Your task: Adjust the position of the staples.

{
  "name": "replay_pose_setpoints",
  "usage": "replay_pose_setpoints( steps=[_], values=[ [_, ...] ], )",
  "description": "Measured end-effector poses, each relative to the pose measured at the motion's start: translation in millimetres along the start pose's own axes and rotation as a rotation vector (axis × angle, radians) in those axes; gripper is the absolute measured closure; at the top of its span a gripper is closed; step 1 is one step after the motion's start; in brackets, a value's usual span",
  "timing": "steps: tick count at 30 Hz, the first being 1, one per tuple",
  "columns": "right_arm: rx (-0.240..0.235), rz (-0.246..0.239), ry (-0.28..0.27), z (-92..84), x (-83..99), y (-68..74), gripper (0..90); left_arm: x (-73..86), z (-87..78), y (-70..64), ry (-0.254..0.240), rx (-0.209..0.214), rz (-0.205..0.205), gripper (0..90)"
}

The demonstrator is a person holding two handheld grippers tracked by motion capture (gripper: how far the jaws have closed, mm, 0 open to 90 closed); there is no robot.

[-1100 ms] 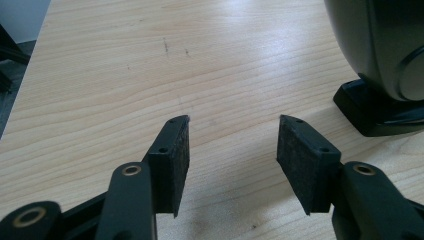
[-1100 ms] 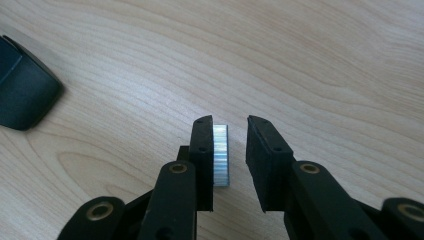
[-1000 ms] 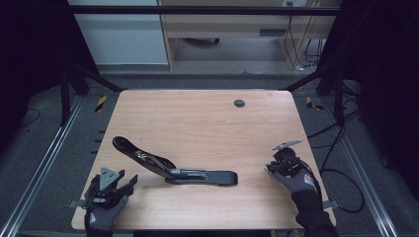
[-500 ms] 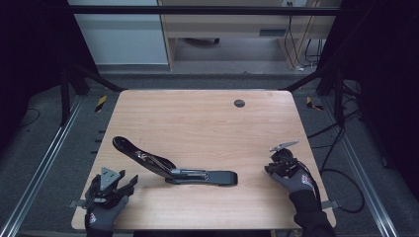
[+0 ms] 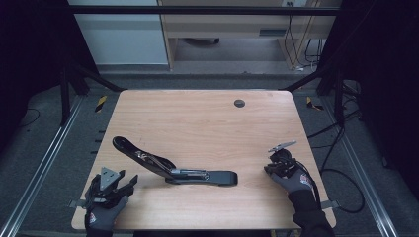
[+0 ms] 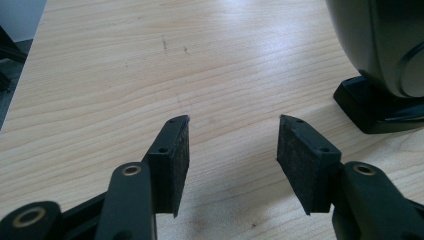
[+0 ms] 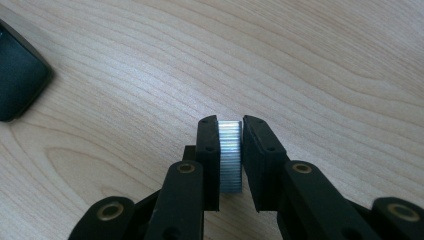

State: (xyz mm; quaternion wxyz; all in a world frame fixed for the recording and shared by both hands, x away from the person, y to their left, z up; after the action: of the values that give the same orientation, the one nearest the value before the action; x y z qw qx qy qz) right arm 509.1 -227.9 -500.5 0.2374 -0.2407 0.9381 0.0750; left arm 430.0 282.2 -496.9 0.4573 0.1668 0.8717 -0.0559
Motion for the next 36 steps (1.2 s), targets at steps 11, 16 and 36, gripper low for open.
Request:
replay_pose_setpoints(
  steps=[11,16,36],
  values=[
    [0.0,-0.015,-0.028,-6.1,-0.3,1.8,78.2,-0.1,-0.1,0.2,0.001,0.0,0.0,46.4],
    [-0.024,-0.036,-0.064,-14.2,-0.4,3.9,78.2,-0.1,0.0,-0.1,0.001,0.0,0.001,46.4],
    [-0.131,-0.154,-0.21,-34.1,-26.6,31.5,78.3,0.1,2.3,-1.8,0.008,0.007,0.006,46.4]
  ],
)
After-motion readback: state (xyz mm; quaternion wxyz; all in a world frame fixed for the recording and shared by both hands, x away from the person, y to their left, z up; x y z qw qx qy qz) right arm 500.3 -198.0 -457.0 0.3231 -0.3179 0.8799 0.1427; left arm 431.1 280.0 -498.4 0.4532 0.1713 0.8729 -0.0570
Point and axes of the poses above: each handheld gripper's, and its own axes: z roughly forward along the jaws, x roughly out of its underside, y roughly to its left, the point moved 3 cm from there along z, roughly forward along the jaws, and after that the axes turned 2 degrees about y, right-handed, at the moved point
